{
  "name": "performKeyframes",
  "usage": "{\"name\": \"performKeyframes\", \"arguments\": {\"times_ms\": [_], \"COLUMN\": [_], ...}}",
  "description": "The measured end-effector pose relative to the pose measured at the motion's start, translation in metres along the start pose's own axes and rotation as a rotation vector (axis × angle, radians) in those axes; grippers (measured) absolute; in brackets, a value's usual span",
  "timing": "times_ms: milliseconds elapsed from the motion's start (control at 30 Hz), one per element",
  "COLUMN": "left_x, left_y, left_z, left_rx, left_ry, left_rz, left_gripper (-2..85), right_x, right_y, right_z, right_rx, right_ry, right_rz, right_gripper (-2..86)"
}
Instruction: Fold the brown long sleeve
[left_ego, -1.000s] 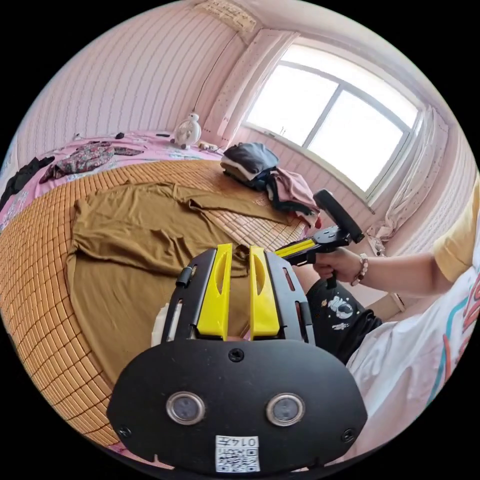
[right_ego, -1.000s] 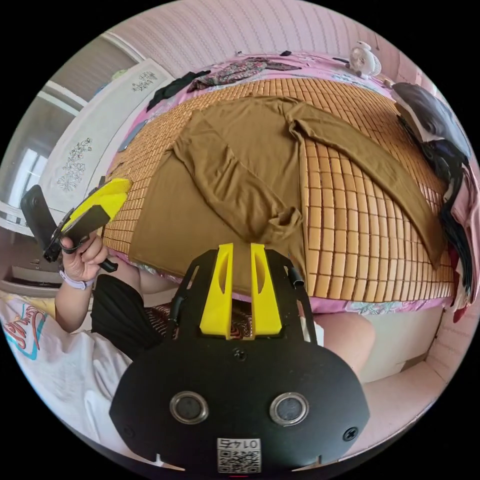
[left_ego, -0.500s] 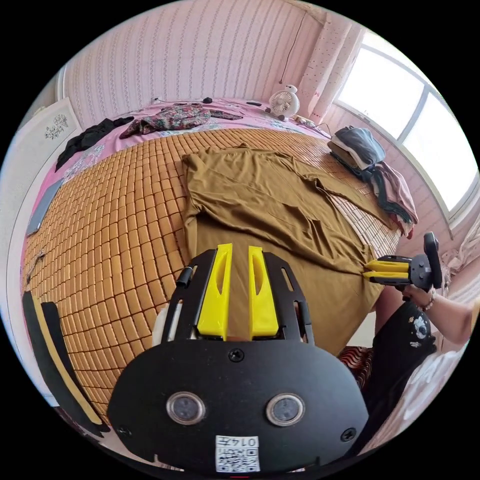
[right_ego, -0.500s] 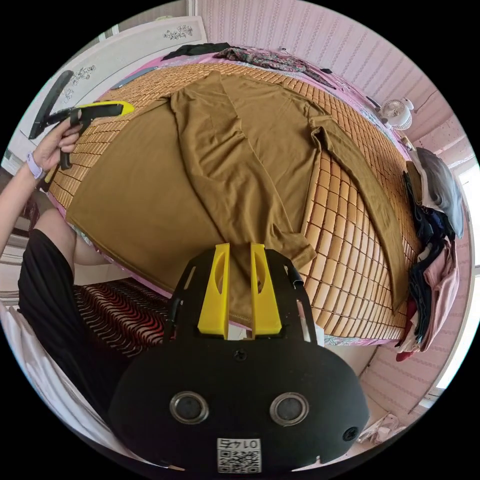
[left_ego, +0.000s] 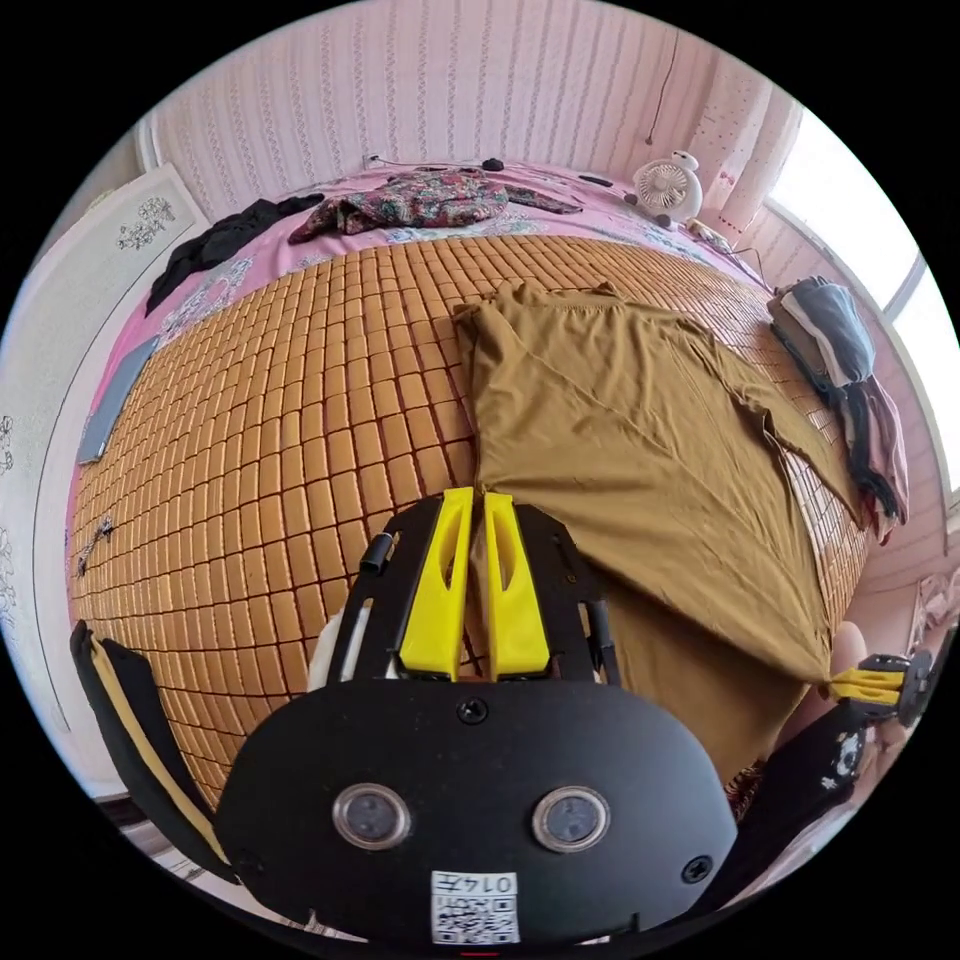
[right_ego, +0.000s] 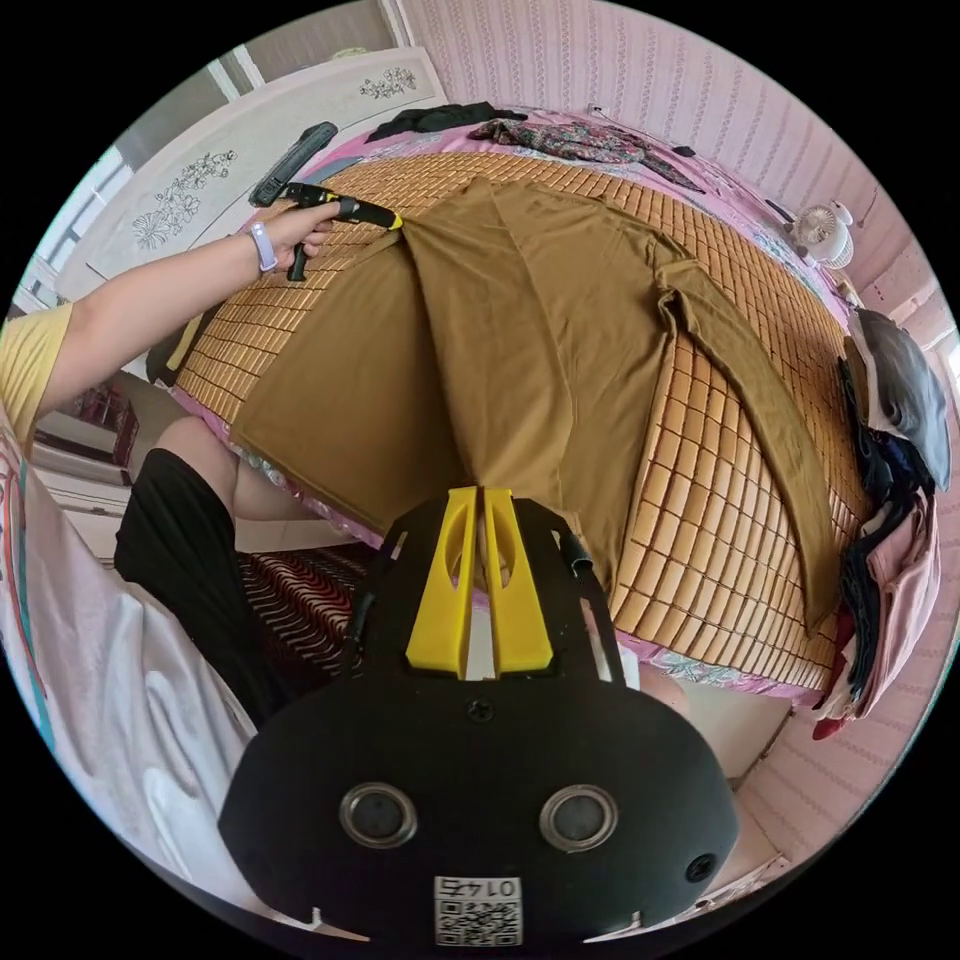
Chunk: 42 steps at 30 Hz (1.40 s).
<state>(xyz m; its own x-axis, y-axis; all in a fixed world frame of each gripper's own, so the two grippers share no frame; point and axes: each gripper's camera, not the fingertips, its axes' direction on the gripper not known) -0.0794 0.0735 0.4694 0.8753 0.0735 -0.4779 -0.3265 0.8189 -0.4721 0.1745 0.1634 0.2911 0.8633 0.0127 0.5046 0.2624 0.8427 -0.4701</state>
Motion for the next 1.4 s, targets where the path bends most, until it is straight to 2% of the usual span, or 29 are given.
{"name": "performKeyframes", "arguments": {"times_ms": [133,300,367,500,600,767,900,967,1067,1133,1200,1333,1400], "left_x": [-0.030,-0.040,-0.030,0.009,0.051,0.133,0.167,0.177,0.173,0.161,0.148,0.132,0.130], "left_y": [0.000,0.007,0.022,0.058,0.087,0.120,0.125,0.123,0.115,0.106,0.097,0.080,0.077], "left_z": [0.020,-0.002,-0.024,-0.043,-0.044,-0.044,-0.034,-0.032,-0.031,-0.028,-0.024,-0.010,-0.005], "left_rx": [-0.053,0.028,0.091,0.098,0.031,-0.045,-0.101,-0.112,-0.092,-0.085,-0.075,-0.088,-0.100], "left_ry": [0.100,0.096,0.109,0.212,0.334,0.473,0.529,0.522,0.470,0.450,0.419,0.330,0.303], "left_rz": [-0.140,-0.185,-0.122,0.039,0.160,0.388,0.449,0.488,0.485,0.431,0.374,0.309,0.296], "left_gripper": [3.3,4.4,4.2,4.1,4.1,4.1,4.3,4.5,4.2,3.8,3.3,2.2,1.7], "right_x": [0.007,0.053,0.073,0.103,0.115,0.125,0.134,0.139,0.167,0.209,0.251,0.342,0.362], "right_y": [0.005,0.028,0.035,0.035,0.036,0.058,0.066,0.073,0.088,0.105,0.118,0.155,0.166], "right_z": [0.020,-0.014,-0.020,-0.014,-0.005,-0.018,-0.024,-0.035,-0.059,-0.078,-0.083,-0.074,-0.069], "right_rx": [-0.093,0.010,0.043,0.054,-0.008,0.013,0.043,0.083,0.186,0.298,0.331,0.352,0.347], "right_ry": [-0.060,-0.055,-0.018,-0.036,-0.121,-0.118,-0.161,-0.119,0.057,0.220,0.286,0.336,0.341], "right_rz": [0.023,0.189,0.278,0.372,0.394,0.403,0.419,0.410,0.448,0.569,0.698,1.036,1.119], "right_gripper": [5.5,7.2,6.9,5.7,2.9,1.4,2.8,4.0,6.6,7.9,8.8,13.2,13.6]}}
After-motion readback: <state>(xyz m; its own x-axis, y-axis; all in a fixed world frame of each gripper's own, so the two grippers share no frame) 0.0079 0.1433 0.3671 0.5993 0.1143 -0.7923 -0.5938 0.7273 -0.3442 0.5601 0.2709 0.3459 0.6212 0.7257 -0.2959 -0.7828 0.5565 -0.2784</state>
